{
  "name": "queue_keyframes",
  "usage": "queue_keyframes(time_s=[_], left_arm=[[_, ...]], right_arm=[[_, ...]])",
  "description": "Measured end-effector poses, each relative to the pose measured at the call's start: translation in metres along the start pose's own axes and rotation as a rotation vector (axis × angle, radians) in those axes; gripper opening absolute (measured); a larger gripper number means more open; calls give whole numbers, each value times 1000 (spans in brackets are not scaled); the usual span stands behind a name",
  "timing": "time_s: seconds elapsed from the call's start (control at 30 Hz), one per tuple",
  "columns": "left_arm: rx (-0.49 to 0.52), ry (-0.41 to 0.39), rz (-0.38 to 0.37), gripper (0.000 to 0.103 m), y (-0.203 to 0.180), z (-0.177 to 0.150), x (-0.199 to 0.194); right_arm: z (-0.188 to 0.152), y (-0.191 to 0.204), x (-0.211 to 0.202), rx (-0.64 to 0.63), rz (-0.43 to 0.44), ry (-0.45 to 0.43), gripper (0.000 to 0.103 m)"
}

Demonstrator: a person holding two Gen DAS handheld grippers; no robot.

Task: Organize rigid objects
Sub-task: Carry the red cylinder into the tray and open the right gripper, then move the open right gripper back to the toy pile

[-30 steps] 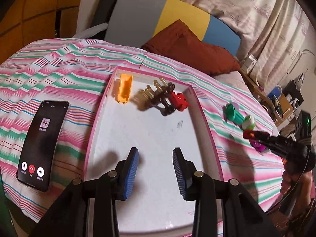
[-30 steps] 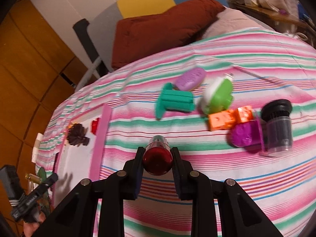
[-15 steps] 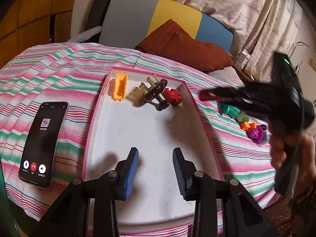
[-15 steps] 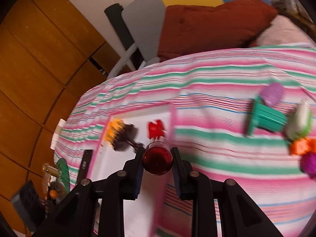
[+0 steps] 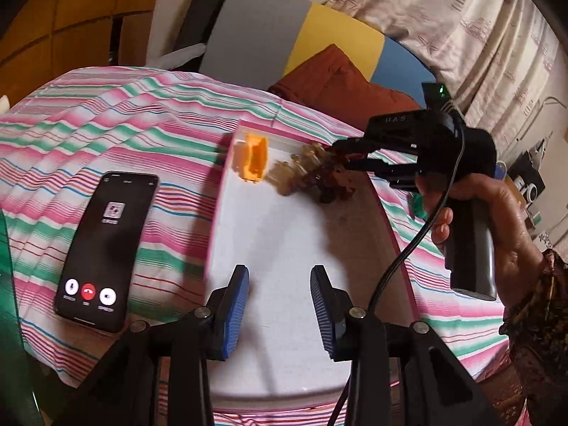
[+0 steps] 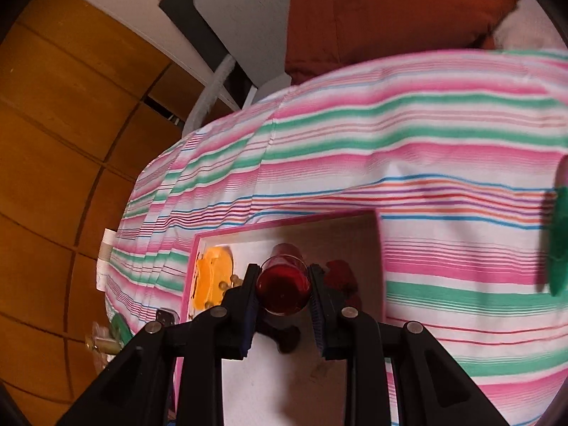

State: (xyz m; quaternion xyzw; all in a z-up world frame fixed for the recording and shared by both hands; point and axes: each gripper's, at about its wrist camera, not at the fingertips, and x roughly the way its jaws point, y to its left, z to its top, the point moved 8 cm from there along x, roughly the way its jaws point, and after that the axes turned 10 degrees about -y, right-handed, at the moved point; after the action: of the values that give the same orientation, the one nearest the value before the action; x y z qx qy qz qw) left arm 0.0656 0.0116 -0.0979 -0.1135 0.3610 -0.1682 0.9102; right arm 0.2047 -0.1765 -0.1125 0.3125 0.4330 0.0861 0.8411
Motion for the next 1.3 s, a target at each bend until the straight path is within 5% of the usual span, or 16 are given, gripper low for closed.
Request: queue_keyframes(time_s=[0.17,0.3,0.67,0.87,1.03,1.3], left_arm=[[-32,-22,19,36,12,6,-3],[-39,-18,24,36,14,7,-4],[-37,11,19,36,8,0,1],[-23,20,6,36,-1,-5,2],[4,30,-8,36,-12,-10,0],[27,40,-27,36,-24,-16,-2]], right_arm=[[-1,1,12,-13,2,43,33],[3,-1,4,0,-10,29,64],[4,-15,-49,-45,-44,-54,66],[-14,-18,-77,-143,-88,-75,66],[-39,-31,-93,-235,-206,-46,66],[-65,-62,-125,-242,-237,-59,66]])
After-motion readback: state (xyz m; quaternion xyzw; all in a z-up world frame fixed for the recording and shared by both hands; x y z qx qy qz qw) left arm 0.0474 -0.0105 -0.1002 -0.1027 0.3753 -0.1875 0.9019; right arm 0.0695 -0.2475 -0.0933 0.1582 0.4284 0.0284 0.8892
